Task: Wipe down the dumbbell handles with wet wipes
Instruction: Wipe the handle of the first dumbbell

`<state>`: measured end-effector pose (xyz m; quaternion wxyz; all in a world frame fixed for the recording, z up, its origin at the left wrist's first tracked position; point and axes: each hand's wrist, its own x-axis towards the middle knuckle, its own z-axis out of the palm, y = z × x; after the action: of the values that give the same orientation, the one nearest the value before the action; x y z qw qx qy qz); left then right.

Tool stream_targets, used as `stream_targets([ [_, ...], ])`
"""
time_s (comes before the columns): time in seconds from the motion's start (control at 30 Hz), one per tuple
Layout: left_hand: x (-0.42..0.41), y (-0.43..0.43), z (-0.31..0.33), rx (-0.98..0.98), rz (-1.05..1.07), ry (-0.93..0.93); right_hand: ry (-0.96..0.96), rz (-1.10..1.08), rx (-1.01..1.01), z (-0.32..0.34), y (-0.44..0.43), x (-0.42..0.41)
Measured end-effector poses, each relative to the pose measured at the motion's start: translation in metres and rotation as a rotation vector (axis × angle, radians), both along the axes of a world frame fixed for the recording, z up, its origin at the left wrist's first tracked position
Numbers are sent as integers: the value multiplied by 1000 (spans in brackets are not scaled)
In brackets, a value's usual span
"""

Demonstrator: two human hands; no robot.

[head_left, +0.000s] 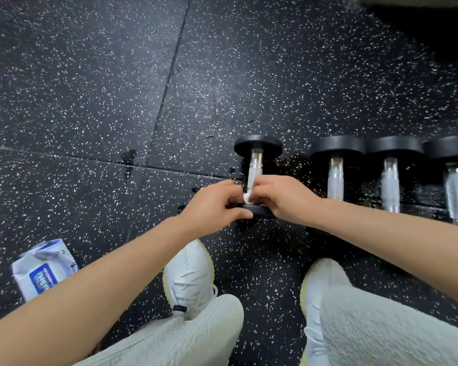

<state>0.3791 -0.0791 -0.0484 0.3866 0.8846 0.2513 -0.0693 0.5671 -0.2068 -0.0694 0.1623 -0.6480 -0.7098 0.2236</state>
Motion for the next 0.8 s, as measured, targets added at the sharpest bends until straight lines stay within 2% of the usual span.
stream_targets([
  [0.07, 0, 0, 1, 7, -7, 3, -58, -16, 19, 0, 9, 9],
  [0.17, -2, 2, -2, -12, 1, -3, -176, -182, 69, 0, 35, 19],
  [0.27, -4, 3, -4, -34, 19, -6, -203, -324, 90, -2, 41, 12],
  [0.43, -5, 7, -4, -3, -13, 8, -112, -91, 60, -5, 3, -8],
  [0.53, -6, 6, -3, -7, -50, 6, -172, -40, 49, -2, 9, -1],
  [0.73, -7, 9, 0, -7, -33, 27, -284, -355, 160, -9, 51, 5],
  [0.8, -5, 9, -1, -1, -26, 41, -285, -374, 168, -10, 42, -6],
])
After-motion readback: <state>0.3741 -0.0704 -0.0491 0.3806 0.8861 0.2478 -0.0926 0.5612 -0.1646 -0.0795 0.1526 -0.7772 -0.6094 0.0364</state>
